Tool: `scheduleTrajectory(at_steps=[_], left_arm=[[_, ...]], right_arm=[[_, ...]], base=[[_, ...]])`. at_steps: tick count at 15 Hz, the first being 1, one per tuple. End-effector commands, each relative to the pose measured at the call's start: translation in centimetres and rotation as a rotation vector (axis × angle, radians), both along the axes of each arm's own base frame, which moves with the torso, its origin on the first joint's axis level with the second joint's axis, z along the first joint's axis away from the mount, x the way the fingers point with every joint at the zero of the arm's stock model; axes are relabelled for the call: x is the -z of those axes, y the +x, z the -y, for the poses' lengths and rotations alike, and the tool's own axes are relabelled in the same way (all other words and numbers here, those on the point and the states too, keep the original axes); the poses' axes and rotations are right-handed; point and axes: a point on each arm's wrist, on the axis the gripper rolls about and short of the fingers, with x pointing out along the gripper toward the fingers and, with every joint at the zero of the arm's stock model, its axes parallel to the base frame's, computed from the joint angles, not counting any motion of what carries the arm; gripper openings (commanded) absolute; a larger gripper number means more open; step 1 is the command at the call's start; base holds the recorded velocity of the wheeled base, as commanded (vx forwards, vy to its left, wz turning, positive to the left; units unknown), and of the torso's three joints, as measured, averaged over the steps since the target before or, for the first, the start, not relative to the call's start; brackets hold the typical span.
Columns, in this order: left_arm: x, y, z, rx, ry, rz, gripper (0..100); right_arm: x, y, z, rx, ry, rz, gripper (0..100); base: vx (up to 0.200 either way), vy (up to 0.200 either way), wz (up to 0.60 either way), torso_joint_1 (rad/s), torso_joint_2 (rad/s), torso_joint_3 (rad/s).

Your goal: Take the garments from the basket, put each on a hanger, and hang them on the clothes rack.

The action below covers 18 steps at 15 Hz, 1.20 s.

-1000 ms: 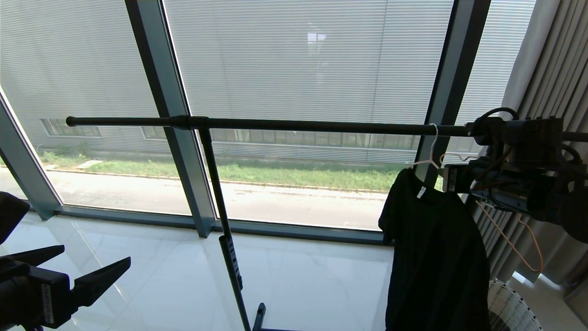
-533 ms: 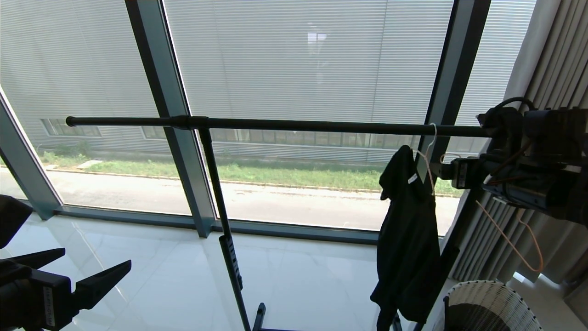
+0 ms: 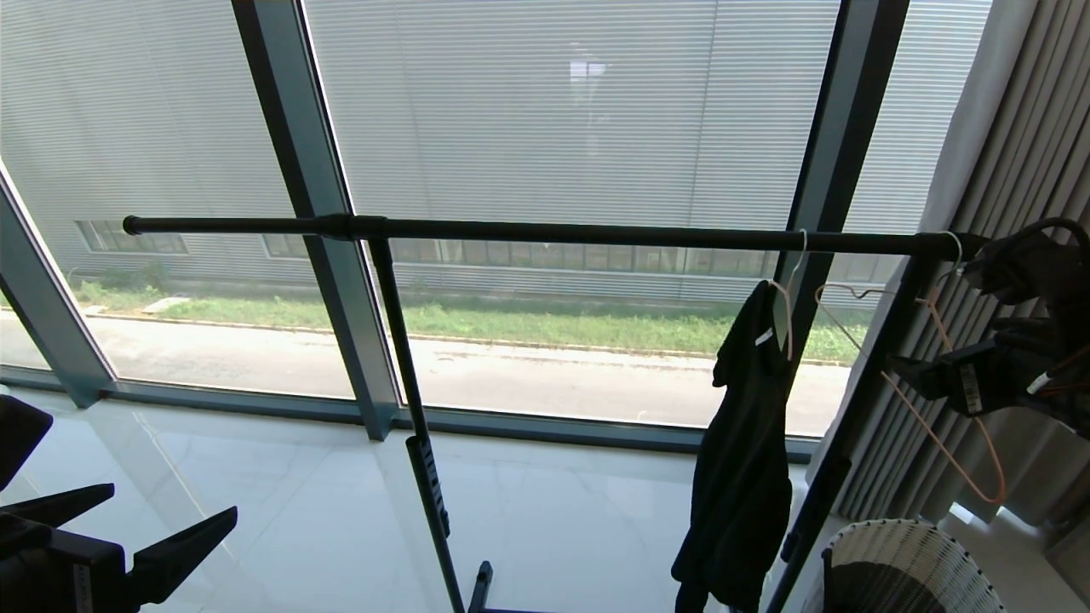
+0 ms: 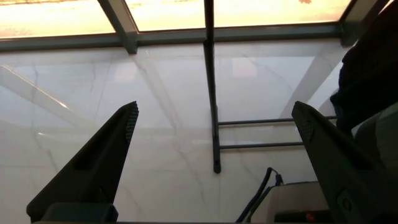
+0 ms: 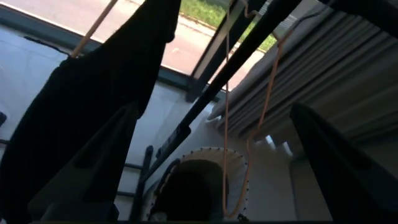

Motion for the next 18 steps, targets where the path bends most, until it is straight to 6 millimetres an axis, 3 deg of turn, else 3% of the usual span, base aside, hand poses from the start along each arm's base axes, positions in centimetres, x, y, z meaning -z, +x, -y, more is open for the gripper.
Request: scheduleTrajectory(at_steps=[1, 4, 8, 15, 18], left_arm=[[0.0, -0.2, 0.0, 0.0, 0.0, 0.005, 100], [0.0, -0.1, 0.0, -0.013, 0.007, 0.006, 100], [-0.1, -0.2, -0.1, -0.038, 0.018, 0.014, 100], [-0.1, -0.3, -0.1, -0.039, 0.017, 0.014, 100], [0.4, -0.7, -0.2, -0.039, 0.017, 0.013, 100]], right_arm=[[0.3, -0.9, 0.8, 0.024, -0.007, 0.016, 100], [1.1, -1.0, 1.1, 0.01, -0.088, 0.043, 100], [2.4, -1.4, 1.5, 0.01, -0.134, 0.08, 100], [2.5, -1.7, 1.9, 0.023, -0.16, 0.079, 100], [2.7, -2.0, 2.1, 0.047, -0.176, 0.07, 100]], base=[[0.0, 0.0, 0.0, 0.0, 0.0, 0.0], [0.0, 0.0, 0.0, 0.0, 0.0, 0.0], [-0.2, 0.0, 0.0, 0.011, 0.0, 0.004], [-0.2, 0.0, 0.0, 0.0, 0.0, 0.002], [0.0, 0.0, -0.4, -0.002, 0.0, 0.003]])
